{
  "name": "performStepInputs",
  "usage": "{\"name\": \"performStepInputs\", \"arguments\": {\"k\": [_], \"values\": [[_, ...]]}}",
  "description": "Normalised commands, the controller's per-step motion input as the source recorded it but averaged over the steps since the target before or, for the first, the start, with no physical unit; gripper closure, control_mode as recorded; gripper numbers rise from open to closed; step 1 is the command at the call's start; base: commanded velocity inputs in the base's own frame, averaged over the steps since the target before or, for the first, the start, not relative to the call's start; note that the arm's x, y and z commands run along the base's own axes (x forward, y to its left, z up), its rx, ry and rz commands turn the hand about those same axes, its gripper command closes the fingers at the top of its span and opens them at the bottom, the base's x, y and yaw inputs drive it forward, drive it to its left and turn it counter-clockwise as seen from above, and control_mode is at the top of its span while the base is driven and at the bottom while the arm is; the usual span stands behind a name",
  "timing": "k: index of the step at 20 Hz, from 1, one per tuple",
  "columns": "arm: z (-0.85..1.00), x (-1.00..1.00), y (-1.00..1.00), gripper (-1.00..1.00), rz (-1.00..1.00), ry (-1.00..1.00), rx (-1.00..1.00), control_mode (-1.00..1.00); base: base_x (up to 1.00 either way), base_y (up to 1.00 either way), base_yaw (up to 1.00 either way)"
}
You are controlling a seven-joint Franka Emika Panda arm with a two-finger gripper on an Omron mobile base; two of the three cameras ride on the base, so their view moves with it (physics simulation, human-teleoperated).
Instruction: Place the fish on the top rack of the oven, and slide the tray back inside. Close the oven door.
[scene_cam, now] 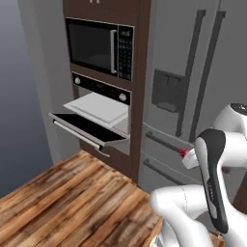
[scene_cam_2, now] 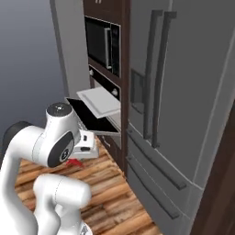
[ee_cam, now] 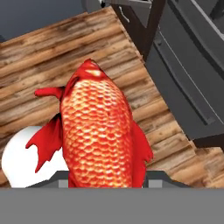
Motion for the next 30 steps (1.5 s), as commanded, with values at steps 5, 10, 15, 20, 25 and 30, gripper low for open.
{"name": "performStepInputs", "arguments": {"k": [5, 10, 15, 20, 25, 30], "values": [[0.00, 0.00, 0.00, 1.00, 0.00, 0.00, 0.00, 1.00, 0.46, 0.26, 0.31], [0.00, 0.00, 0.00, 1.00, 0.00, 0.00, 0.00, 1.00, 0.56, 0.06, 0.25], [0.00, 0.00, 0.00, 1.00, 0.00, 0.00, 0.00, 1.00, 0.75, 0.00, 0.16], [0.00, 0.00, 0.00, 1.00, 0.00, 0.00, 0.00, 1.00, 0.81, -0.11, 0.11], [0.00, 0.00, 0.00, 1.00, 0.00, 0.00, 0.00, 1.00, 0.59, -0.41, 0.08], [0.00, 0.00, 0.00, 1.00, 0.00, 0.00, 0.00, 1.00, 0.33, -0.42, 0.07]]}}
